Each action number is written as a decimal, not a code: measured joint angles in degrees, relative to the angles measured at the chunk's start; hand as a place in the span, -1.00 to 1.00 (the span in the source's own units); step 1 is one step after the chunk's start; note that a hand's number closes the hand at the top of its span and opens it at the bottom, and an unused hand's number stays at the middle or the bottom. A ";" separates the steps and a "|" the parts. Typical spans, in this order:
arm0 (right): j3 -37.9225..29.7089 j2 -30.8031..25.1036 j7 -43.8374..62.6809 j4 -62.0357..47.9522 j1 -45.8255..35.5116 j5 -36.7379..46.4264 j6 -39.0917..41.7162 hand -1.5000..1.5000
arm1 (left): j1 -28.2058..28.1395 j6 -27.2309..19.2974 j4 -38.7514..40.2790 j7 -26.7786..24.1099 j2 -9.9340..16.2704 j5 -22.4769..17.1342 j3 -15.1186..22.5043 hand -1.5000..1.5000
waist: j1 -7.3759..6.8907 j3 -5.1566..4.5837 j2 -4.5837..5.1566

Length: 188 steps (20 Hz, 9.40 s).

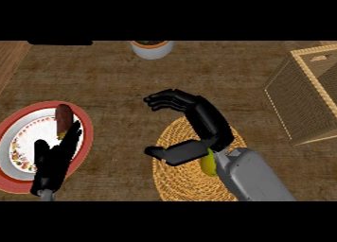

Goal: Pick the pear from the placemat and place it in the basket

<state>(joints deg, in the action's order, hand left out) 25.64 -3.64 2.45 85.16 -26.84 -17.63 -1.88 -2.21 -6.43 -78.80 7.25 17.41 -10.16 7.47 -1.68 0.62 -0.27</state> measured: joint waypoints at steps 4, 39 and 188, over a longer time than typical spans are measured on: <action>1.41 -6.97 7.40 -1.19 -5.20 8.70 -2.01 -1.00 | -1.14 -0.13 -1.25 2.01 0.45 -0.26 -0.15 0.00 | 1.03 -0.12 -0.46; -8.45 -36.62 28.54 -7.78 -23.74 0.56 50.83 -1.00 | -4.27 1.69 -4.82 4.73 -0.11 0.64 -2.07 0.00 | 1.42 0.00 -0.16; -53.10 -25.35 13.71 -7.12 -4.06 32.97 15.16 1.00 | -4.26 7.85 -6.44 8.10 -6.83 8.41 -9.13 0.00 | 0.88 -0.05 0.16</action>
<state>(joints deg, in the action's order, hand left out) -27.46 -28.98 16.17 78.04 -30.90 15.34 13.28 -6.47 1.43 -85.24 15.35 10.58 -1.75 -1.66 -0.80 0.57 -0.12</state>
